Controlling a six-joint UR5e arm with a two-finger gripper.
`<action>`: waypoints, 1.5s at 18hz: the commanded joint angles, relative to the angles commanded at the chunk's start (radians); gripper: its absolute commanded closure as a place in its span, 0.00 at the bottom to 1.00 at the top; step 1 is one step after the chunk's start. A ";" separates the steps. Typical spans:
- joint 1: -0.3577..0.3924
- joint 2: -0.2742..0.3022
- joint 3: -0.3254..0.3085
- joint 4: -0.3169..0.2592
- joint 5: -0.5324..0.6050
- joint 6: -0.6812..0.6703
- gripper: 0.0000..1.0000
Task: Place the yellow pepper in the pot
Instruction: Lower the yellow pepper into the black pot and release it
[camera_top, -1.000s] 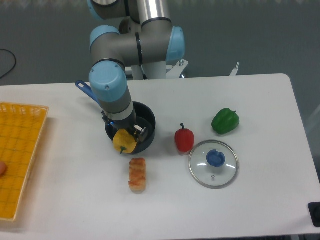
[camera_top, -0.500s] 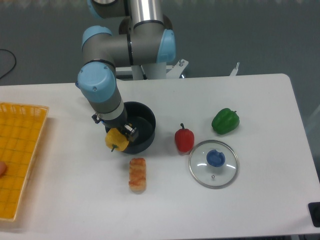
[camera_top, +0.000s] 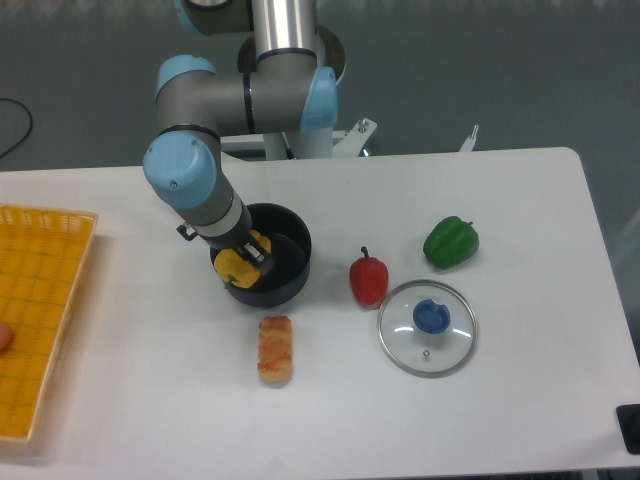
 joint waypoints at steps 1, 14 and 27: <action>0.000 0.000 -0.003 0.000 0.011 0.002 0.41; -0.014 0.002 -0.046 0.005 0.066 0.054 0.38; -0.032 0.000 -0.064 0.009 0.072 0.051 0.06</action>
